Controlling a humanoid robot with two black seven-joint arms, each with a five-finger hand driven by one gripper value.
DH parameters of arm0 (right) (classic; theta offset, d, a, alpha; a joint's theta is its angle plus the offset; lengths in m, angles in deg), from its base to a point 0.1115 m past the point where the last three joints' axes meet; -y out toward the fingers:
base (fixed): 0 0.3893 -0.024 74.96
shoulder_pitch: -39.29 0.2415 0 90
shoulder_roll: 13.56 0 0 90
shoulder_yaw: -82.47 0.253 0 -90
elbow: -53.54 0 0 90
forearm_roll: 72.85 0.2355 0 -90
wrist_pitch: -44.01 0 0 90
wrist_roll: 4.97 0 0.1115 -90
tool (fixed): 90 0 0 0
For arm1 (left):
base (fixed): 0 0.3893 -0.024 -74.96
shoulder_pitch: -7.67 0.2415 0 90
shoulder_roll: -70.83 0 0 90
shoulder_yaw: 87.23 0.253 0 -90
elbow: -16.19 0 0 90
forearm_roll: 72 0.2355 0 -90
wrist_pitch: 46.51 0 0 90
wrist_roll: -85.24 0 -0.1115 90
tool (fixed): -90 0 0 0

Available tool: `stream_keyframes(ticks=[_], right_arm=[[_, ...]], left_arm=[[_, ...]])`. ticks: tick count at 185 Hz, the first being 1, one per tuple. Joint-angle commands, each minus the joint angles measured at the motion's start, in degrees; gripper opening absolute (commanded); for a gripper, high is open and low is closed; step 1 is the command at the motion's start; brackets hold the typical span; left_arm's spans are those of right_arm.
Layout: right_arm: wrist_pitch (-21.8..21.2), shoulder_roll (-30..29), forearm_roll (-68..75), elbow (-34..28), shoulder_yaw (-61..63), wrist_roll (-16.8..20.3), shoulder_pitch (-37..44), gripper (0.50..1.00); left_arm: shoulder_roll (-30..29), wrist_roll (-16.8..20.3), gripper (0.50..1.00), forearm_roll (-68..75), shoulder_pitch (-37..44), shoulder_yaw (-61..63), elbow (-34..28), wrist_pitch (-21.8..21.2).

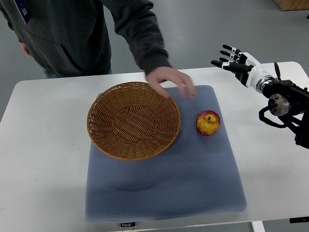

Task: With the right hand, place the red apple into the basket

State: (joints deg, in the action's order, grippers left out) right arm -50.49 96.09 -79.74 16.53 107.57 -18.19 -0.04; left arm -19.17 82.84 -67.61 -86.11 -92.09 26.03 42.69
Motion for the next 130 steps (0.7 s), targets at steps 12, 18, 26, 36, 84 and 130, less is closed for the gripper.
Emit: stream_keyframes(ticks=[12, 18, 26, 36, 84, 130], right_arm=[[0.0, 0.1, -0.1, -0.1, -0.1, -0.1, 0.0, 0.917], [0.0, 0.1, -0.1, -0.1, -0.1, -0.1, 0.0, 0.917], [-0.1, 0.1, -0.1, -0.1, -0.1, -0.1, 0.0, 0.917], [-0.1, 0.1, -0.1, -0.1, -0.1, -0.1, 0.0, 0.919], [-0.3, 0.4, -0.3, -0.3, -1.0, -0.1, 0.3, 0.919], [-0.5, 0.2, -11.2, -0.7, -0.8, -0.1, 0.0, 0.919]], left_arm=[[0.0, 0.0, 1.000, 0.0, 0.0, 0.1, 0.0, 0.0], [0.0, 0.0, 1.000, 0.0, 0.0, 0.1, 0.0, 0.0], [0.0, -0.1, 1.000, 0.0, 0.0, 0.1, 0.0, 0.0], [0.0, -0.1, 1.000, 0.0, 0.0, 0.1, 0.0, 0.0], [0.0, 0.0, 1.000, 0.0, 0.0, 0.1, 0.0, 0.0], [0.0, 0.0, 1.000, 0.0, 0.0, 0.1, 0.0, 0.0]])
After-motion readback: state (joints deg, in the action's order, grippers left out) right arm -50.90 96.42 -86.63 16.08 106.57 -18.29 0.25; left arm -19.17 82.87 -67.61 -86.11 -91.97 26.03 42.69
